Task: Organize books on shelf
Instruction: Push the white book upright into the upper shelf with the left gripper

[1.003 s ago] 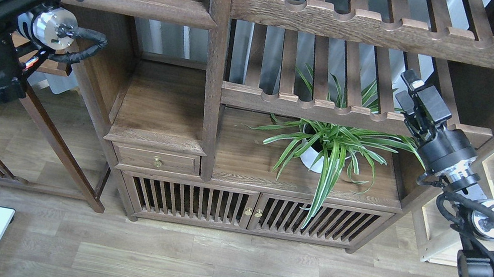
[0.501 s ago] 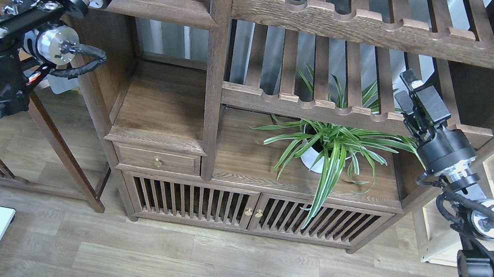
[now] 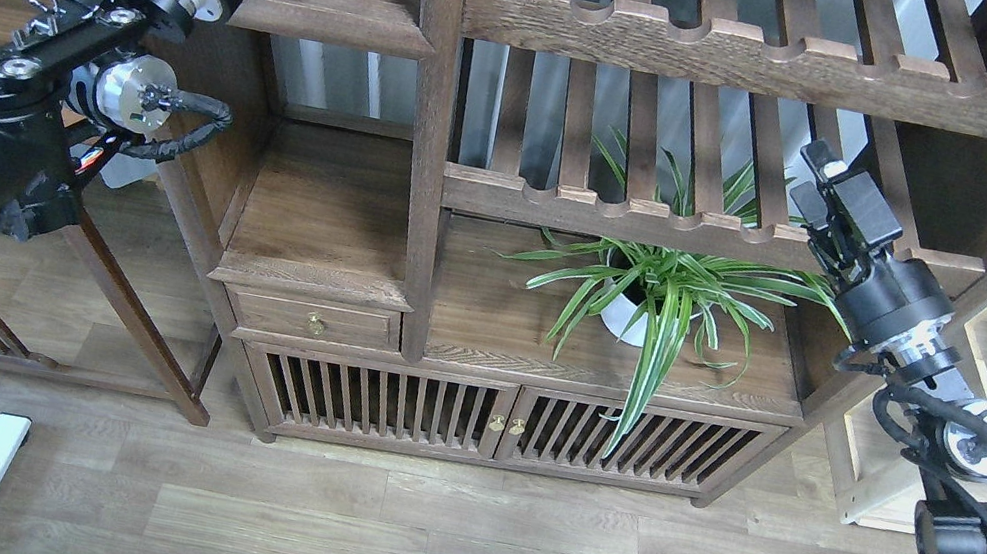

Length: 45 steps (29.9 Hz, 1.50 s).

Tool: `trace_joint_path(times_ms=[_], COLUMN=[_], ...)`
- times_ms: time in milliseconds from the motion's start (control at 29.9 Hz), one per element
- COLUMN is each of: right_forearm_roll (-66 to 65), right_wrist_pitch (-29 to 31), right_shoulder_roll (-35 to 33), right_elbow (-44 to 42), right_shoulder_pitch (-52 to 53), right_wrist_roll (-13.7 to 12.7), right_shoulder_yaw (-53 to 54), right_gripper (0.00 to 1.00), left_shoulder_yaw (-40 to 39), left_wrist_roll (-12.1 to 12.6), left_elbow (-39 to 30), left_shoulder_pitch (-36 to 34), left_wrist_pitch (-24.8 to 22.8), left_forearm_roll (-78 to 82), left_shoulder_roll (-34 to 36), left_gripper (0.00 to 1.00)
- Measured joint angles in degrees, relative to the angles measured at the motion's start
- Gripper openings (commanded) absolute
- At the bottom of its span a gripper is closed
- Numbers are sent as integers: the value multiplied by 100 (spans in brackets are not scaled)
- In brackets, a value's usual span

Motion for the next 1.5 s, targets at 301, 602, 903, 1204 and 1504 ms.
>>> trace_joint_path(times_ms=[301,602,903,1204,1504], right_forearm_roll=[0,9,17,18,18], right_wrist_pitch=[0,0,0,0,0], right_shoulder_roll=[17,17,17,10,-2], right_elbow=[0,10,20,55,151], right_shoulder_pitch=[0,0,0,0,-17], right_wrist_roll=[7,10,9,-6,-14], right_shoulder_yaw=[-27,-13,-2,-6,-44], right_gripper=[95,95,95,95,94], left_shoulder_yaw=[0,11,11,4,-7], left_wrist_roll=[-3,-7,-11,-10,-10], left_elbow=[10,42,39,42,52], left_shoulder_pitch=[-76,-159,-125,-37,-21], left_wrist_pitch=[-2,1,141,185,333], left_forearm_roll=[-3,3,0,-4,-12], left_shoulder_roll=[19,46,63,81,75], left_gripper=[3,9,20,24,24])
